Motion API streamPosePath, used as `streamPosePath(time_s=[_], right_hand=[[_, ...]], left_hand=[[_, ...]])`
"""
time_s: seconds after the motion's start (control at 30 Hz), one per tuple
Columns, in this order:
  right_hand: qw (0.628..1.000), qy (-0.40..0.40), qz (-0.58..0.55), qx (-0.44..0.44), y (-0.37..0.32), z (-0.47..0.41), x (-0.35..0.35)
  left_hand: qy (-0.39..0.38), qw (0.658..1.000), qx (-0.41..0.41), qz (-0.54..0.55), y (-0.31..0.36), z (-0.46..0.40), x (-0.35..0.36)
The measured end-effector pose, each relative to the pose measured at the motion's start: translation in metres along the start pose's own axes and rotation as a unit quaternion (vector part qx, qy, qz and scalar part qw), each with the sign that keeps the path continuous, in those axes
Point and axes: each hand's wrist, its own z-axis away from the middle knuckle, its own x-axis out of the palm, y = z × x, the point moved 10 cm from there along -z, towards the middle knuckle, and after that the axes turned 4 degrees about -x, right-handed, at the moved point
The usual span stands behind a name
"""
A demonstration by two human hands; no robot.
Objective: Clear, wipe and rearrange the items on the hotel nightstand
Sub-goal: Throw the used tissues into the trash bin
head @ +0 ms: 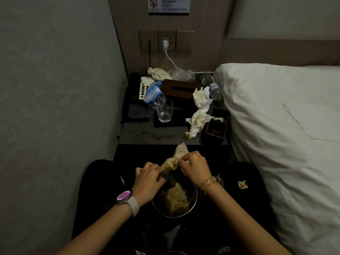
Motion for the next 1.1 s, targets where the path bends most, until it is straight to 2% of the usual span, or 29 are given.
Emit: streamPosePath(time_s=[0.1,0.17,0.43,0.57,0.77,0.97,1.1], right_hand=[[0.998,-0.065,0.001,0.005,0.010,0.003,0.021],[0.998,-0.056,-0.004,0.000,0.012,0.002,0.019],[0.992,0.111,0.030,-0.052,0.010,-0.044,-0.068],[0.984,0.152,0.081,-0.044,0.018,-0.076,-0.102],[0.985,0.086,0.146,0.019,0.058,-0.117,-0.109],[0.989,0.018,0.145,0.035,0.082,-0.129,-0.087],[0.992,0.029,0.120,0.019,0.082,-0.127,-0.082]], left_hand=[[-0.103,0.995,-0.007,0.016,0.001,-0.002,0.022],[-0.134,0.990,-0.008,0.041,0.002,-0.004,0.028],[-0.061,0.991,0.017,0.119,0.011,-0.034,0.001],[-0.012,0.987,0.049,0.153,0.030,-0.065,-0.023],[0.004,0.984,0.087,0.156,0.074,-0.122,-0.042],[-0.036,0.988,0.045,0.143,0.091,-0.168,-0.021],[-0.062,0.991,0.028,0.118,0.091,-0.179,-0.008]])
